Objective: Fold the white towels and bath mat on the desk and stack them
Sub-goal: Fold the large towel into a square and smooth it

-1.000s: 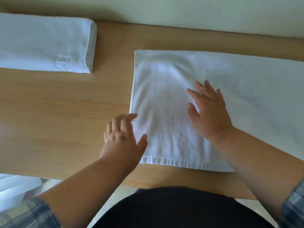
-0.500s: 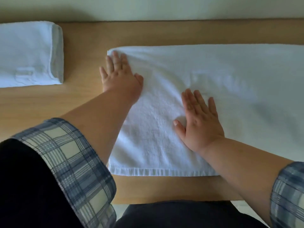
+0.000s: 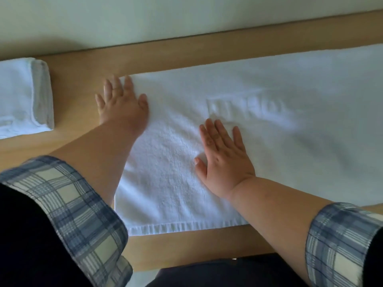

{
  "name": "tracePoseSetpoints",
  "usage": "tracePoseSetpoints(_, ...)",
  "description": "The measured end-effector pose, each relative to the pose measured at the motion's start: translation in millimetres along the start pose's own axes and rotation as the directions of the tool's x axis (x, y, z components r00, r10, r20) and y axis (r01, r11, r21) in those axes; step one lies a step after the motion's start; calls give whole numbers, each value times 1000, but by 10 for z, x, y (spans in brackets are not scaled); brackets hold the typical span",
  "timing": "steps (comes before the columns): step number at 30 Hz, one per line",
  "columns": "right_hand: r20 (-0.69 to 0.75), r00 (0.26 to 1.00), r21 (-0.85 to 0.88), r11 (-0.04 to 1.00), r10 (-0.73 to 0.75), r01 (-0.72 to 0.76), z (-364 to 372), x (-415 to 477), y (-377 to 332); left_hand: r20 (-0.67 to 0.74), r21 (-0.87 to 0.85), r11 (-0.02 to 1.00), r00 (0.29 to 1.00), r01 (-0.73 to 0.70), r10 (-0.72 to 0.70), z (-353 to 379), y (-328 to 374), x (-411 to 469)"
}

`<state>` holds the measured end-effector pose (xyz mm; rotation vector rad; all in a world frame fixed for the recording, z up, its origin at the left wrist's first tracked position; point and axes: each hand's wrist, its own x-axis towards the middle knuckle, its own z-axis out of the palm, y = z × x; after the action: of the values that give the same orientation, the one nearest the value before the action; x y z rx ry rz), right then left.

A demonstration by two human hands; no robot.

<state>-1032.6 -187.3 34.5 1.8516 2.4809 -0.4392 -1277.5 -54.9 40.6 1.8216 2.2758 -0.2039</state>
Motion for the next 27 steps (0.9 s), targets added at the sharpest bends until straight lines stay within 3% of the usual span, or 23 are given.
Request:
tracePoseSetpoints(2, 8, 1000, 12, 1000, 3, -3, -18, -15, -7, -47, -91, 995, 997, 49, -53, -5, 162, -194)
tracePoseSetpoints(5, 14, 1000, 42, 999, 13, -14, -41, -8, -23, -56, -206, 928, 950, -312, 307, 186, 558, -919)
tracePoseSetpoints(7, 52, 998, 17, 1000, 17, -18, -26, 6, -6, 5, -147, 897, 907, -416, 421, 391, 627, -1396)
tracePoseSetpoints(13, 45, 999, -29, 1000, -9, 10, 3, 16, 7, -9, -16, 969, 970, -245, 244, 523, -182, -1602)
tracePoseSetpoints(16, 45, 999, -29, 1000, -6, 8, -5, 29, 6, 25, -115, 992, 998, 60, -58, 479, -373, -1673)
tracePoseSetpoints(18, 38, 999, -42, 999, -4, 6, 0, 20, -12, 35, -196, 952, 972, 234, -232, 405, -285, -1765)
tracePoseSetpoints(19, 26, 1000, -27, 1000, 1, 0, -5, 16, -13, -14, -205, 962, 982, 181, -188, 383, -179, -1816)
tracePoseSetpoints(20, 3, 1000, 23, 1000, 10, -10, -17, 11, -9, -76, -197, 980, 996, 36, -52, 364, -17, -1859)
tracePoseSetpoints(22, -81, 996, 202, 979, 38, -21, -78, 8, 20, -131, -197, 939, 957, -280, 258, 339, 415, -1849)
tracePoseSetpoints(24, -117, 976, 504, 858, 183, -101, -202, 28, 47, -79, -227, 907, 935, -355, 346, 298, 890, -1735)
tracePoseSetpoints(25, -87, 944, 705, 689, 319, -168, -310, 48, 71, -47, -260, 908, 944, -328, 327, 271, 1109, -1664)
tracePoseSetpoints(26, -21, 895, 865, 456, 446, -207, -446, 76, 94, -22, -288, 907, 949, -307, 314, 243, 1309, -1583)
tracePoseSetpoints(27, 54, 849, 945, 247, 526, -214, -574, 101, 147, -7, -300, 903, 947, -309, 322, 226, 1496, -1511)
